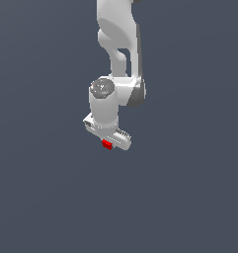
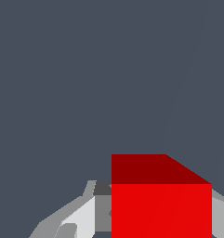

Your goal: Stack the red cube on top of the green cube.

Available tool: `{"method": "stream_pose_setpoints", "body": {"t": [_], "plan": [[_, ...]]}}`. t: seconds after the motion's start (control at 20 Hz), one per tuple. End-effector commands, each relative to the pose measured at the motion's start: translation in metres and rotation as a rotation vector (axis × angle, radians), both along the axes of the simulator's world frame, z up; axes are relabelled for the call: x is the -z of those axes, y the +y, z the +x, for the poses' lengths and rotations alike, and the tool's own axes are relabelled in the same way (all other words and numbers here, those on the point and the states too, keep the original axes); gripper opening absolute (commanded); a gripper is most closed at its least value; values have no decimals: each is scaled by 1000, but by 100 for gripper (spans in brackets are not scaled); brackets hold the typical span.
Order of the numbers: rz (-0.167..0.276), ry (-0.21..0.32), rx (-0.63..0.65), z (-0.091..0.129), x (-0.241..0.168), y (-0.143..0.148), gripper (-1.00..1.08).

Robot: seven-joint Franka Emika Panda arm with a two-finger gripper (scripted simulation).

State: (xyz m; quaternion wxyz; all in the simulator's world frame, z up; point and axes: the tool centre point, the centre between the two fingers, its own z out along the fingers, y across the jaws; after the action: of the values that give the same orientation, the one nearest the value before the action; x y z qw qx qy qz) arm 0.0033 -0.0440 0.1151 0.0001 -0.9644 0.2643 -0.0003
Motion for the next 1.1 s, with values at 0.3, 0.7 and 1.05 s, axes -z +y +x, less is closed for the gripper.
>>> {"method": "stream_pose_setpoints", "body": {"t": [0.3,0.7,1.05], "plan": [[0,0,0,-27,16,11,-100],[0,0,-1,-65,40,27,-100],[0,0,-1,-82,52,34,-100]]}}
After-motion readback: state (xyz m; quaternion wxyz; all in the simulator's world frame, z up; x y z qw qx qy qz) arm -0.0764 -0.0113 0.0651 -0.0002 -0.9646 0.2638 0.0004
